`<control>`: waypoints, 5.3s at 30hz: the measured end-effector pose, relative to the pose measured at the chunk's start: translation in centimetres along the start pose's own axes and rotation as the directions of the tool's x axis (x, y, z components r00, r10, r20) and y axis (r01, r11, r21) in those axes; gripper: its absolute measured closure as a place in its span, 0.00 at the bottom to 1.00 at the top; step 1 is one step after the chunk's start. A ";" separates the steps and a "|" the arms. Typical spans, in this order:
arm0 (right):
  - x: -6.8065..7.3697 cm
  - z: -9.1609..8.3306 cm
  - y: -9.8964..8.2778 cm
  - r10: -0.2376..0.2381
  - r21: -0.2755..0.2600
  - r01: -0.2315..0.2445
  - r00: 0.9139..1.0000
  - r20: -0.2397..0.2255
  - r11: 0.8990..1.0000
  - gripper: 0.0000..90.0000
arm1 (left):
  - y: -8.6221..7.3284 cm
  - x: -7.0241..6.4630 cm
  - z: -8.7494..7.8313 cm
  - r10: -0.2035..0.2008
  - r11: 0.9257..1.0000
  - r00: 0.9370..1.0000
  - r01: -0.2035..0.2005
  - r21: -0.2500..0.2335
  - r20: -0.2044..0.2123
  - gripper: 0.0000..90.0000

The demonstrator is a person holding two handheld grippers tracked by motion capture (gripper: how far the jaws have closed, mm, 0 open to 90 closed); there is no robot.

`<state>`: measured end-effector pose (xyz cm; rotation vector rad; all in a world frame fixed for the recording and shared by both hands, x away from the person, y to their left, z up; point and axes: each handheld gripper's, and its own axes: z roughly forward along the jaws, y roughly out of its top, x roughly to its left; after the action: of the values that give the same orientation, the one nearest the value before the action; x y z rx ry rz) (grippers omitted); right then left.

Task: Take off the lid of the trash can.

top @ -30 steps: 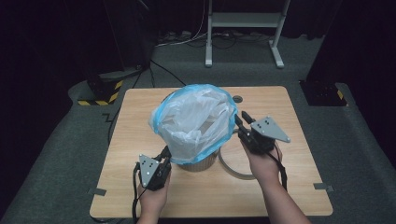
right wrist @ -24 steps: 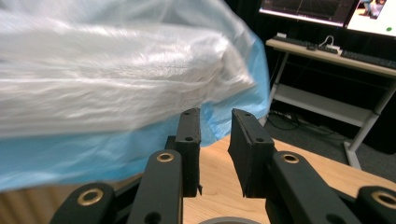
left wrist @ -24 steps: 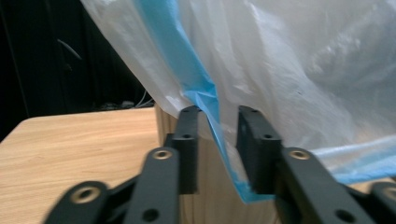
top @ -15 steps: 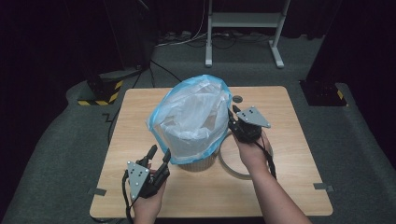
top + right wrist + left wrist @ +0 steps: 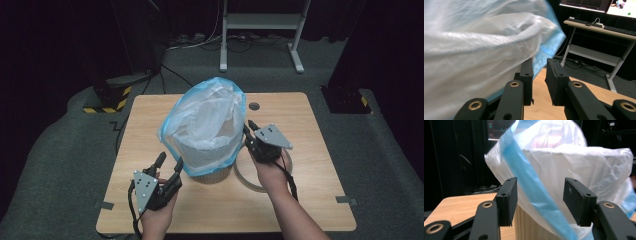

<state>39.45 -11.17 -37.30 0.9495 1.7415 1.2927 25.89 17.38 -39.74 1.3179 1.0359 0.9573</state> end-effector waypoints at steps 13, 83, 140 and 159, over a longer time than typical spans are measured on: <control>0.0 -2.6 -0.4 -0.005 -0.015 0.005 0.999 -0.032 1.000 0.78 | 1.0 0.1 -0.1 -0.007 1.000 1.000 0.007 -0.027 -0.020 0.48; -0.6 1.8 0.1 -0.024 0.015 0.025 0.999 -0.024 1.000 0.76 | -5.4 -1.7 2.3 0.092 0.982 0.992 -0.104 0.156 0.084 0.94; 1.0 5.3 -6.9 0.053 0.197 -0.036 0.995 -0.079 0.980 0.99 | -8.6 5.6 11.0 0.002 0.944 0.997 0.023 0.330 -0.075 0.97; 1.4 -2.0 -5.6 0.043 0.089 -0.033 0.993 -0.110 0.995 0.74 | -4.1 -0.1 -1.7 -0.095 0.994 0.977 0.083 0.073 0.191 0.46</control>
<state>36.35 -11.92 -42.47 0.9800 1.8875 1.3258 24.13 17.58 -43.83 1.3769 0.9730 0.7176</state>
